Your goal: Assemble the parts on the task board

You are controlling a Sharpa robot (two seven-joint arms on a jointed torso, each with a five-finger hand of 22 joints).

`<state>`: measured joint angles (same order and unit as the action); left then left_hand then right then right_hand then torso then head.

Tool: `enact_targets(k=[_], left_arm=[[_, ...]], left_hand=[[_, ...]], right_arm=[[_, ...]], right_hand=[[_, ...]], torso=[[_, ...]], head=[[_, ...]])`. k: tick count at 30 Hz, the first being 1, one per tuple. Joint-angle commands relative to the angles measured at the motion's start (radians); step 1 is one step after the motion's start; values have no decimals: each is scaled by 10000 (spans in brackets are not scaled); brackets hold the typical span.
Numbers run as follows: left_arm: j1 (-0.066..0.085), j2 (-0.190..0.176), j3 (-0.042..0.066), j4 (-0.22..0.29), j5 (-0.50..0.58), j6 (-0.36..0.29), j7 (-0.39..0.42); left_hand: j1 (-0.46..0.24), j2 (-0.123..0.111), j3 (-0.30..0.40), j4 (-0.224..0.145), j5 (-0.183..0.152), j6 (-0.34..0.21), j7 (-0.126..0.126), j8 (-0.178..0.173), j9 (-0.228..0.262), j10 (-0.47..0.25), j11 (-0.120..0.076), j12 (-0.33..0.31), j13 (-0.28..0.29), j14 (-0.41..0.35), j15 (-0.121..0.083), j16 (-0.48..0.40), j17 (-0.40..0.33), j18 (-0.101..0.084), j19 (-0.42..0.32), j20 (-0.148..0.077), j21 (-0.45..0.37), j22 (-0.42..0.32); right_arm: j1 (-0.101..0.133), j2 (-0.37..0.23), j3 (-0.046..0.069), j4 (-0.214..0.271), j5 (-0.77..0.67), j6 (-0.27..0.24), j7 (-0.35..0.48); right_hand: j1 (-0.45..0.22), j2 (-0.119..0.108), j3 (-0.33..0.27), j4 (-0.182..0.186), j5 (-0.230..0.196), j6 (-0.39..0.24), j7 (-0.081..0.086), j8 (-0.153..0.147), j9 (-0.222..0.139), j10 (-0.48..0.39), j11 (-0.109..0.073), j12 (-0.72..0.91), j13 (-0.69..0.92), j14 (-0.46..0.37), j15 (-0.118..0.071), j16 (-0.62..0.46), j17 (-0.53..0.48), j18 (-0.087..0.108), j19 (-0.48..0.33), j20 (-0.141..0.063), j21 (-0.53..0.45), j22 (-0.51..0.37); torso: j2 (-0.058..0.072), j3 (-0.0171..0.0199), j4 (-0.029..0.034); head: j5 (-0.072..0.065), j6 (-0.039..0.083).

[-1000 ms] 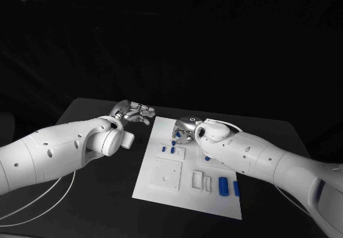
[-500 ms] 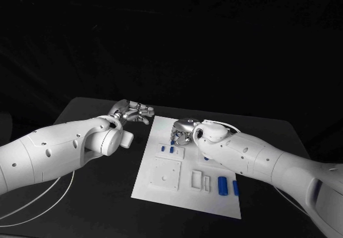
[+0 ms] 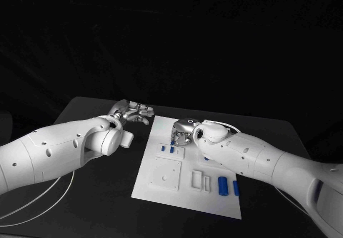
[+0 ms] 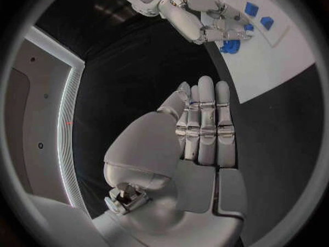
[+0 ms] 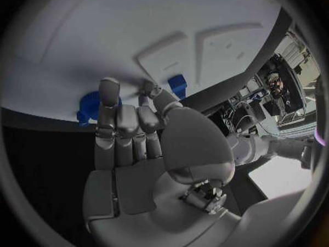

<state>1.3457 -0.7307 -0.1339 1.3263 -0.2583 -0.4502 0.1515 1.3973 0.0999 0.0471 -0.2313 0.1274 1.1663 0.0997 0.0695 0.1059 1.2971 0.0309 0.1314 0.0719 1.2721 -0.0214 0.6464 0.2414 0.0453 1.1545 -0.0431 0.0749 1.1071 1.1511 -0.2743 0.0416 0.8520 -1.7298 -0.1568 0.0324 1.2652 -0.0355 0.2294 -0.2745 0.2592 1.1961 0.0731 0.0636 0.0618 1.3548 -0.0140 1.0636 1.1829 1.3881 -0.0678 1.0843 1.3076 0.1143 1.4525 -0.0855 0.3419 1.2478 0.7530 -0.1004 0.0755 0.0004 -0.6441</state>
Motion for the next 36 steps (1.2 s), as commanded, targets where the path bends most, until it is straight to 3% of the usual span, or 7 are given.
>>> enact_targets(k=[1, 9, 16, 24, 36], left_arm=[[18, -1, 11, 2, 50, -73, -41], [19, -2, 11, -46, 41, -44, -89], [19, -7, 10, -75, 39, -29, -111], [18, -15, 9, -100, 30, -36, -118], [18, -3, 9, -125, 9, -15, -124]], left_hand=[[-54, 39, -14, 58, -46, -48, -9, 17, 11, -41, 60, -45, -1, 88, 2, -38, 9, -135, 36, -2, -60, -9], [-39, 31, -10, 66, -47, -62, -4, 12, 13, -53, 64, -46, -3, 90, 2, -42, 15, -134, 41, -4, -56, -30], [-30, 22, -9, 70, -46, -81, 2, 8, 13, -64, 68, -49, -5, 87, 4, -48, 18, -133, 40, -4, -54, -41], [-28, 18, -9, 73, -48, -96, 7, 4, 11, -72, 73, -50, -5, 84, 7, -53, 19, -133, 40, -3, -53, -45], [-22, 13, -6, 77, -50, -128, 17, 5, 8, -90, 80, -50, -4, 84, 10, -60, 24, -128, 40, 0, -52, -56]], right_arm=[[-61, -18, -53, -22, -76, 208, 50], [-72, -78, -83, -15, -109, 277, -35], [-77, -152, -109, 11, -248, -3, -292], [-86, -294, -116, 105, -285, -324, -391], [-97, -344, -117, 273, -185, -361, -291]], right_hand=[[10, 82, -91, 0, -79, 87, -26, -16, 15, 46, -42, -55, -23, 20, -13, -35, 7, -53, 22, -33, -71, 16], [-16, 67, -439, 77, -24, 35, -35, -18, 14, 34, -39, -120, -70, 12, -11, -61, 1, -66, 51, -35, -176, 54], [-96, 35, -707, 200, 83, 75, -66, -15, 16, 65, -50, -103, -64, 29, -20, -40, 14, -85, 91, -42, -230, 84], [-124, -12, -774, 296, 301, 78, -76, -18, 14, 70, -62, -136, -94, 36, -31, -50, 7, -94, 119, -53, -264, 95], [-106, -77, -832, 386, 322, 2, -56, -21, 10, 41, -51, -212, -157, 10, -24, -111, -25, -100, 124, -50, -337, 104]], torso=[[10, -6, -16], [28, -7, -17], [28, -18, -12], [33, -27, -15], [42, -45, 5]], head=[[0, 15], [-20, 6], [-62, 5], [-47, -3], [-58, 5]])
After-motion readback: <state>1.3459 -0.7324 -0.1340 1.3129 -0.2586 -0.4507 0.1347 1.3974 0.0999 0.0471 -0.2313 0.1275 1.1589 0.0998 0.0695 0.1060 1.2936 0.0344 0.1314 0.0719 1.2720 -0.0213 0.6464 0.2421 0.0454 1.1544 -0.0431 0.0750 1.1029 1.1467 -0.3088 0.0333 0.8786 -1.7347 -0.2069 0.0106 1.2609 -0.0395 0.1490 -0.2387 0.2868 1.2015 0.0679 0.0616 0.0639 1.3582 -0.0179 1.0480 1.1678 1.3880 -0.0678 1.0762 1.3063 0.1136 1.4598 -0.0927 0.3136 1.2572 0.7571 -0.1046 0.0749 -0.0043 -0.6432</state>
